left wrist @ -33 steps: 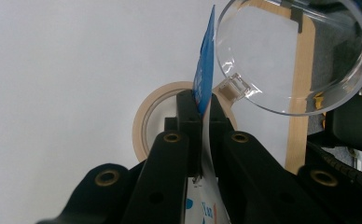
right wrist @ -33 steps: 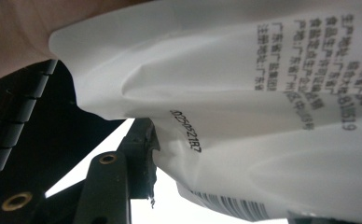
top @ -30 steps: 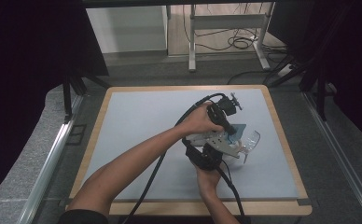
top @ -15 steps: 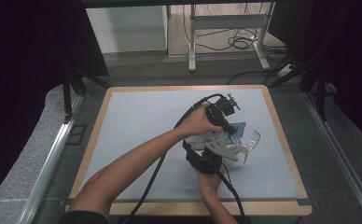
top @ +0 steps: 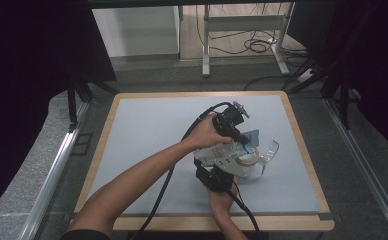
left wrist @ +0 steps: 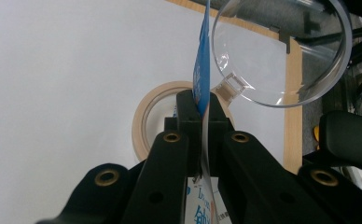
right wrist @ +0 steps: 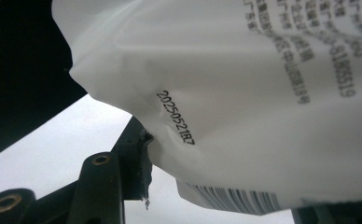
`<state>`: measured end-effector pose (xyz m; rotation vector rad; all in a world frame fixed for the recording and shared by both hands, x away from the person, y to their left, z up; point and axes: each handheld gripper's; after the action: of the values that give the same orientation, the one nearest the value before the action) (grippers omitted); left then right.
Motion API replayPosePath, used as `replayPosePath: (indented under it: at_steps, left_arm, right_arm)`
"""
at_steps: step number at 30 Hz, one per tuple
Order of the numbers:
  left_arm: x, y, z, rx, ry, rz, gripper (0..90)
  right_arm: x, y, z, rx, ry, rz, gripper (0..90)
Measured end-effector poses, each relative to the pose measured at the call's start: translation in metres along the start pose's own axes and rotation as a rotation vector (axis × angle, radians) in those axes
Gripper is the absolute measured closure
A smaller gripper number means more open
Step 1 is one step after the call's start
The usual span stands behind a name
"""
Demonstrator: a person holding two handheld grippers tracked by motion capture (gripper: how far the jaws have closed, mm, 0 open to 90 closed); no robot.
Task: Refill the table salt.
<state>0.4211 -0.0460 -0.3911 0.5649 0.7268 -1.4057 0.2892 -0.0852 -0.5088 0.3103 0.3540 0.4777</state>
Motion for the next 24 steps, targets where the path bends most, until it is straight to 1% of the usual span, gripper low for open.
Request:
replayPosePath:
  at_steps: [3, 8, 11, 13, 14, 18, 19, 24]
  left_arm:
    - [-0.001, -0.002, -0.001, 0.005, -0.007, 0.001, 90.0]
    - [-0.004, -0.006, -0.003, -0.001, -0.032, 0.008, 90.0]
    - [-0.006, -0.008, -0.006, 0.003, -0.034, 0.011, 90.0]
    - [-0.007, -0.008, -0.007, -0.001, -0.040, 0.013, 90.0]
    - [-0.008, -0.008, -0.009, 0.003, -0.042, 0.011, 90.0]
    - [-0.010, -0.007, -0.012, -0.006, -0.051, 0.010, 90.0]
    - [-0.011, -0.007, -0.013, -0.010, -0.060, 0.010, 90.0]
    - [-0.015, -0.008, -0.014, -0.010, -0.073, 0.015, 90.0]
  right_arm:
    - [0.000, 0.000, -0.001, -0.005, 0.004, -0.004, 46.7]
    - [0.000, 0.000, -0.004, -0.008, 0.007, -0.020, 45.4]
    - [0.001, -0.001, -0.006, -0.015, 0.014, -0.029, 44.6]
    - [0.001, -0.001, -0.008, -0.019, 0.019, -0.034, 44.3]
    - [0.001, -0.001, -0.009, -0.022, 0.020, -0.037, 44.2]
    - [0.001, -0.001, -0.011, -0.034, 0.029, -0.040, 44.1]
    - [0.001, -0.001, -0.011, -0.036, 0.031, -0.040, 44.1]
    - [0.001, -0.004, -0.012, -0.042, 0.041, -0.045, 43.8]
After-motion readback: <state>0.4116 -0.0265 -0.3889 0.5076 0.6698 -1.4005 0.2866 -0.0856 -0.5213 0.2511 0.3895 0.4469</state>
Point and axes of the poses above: each handheld gripper's, and its own axes: x roughly forward along the jaws, z roughly out of its top, y roughly to its left, and after that the axes turned 12 degrees about x, right-handed
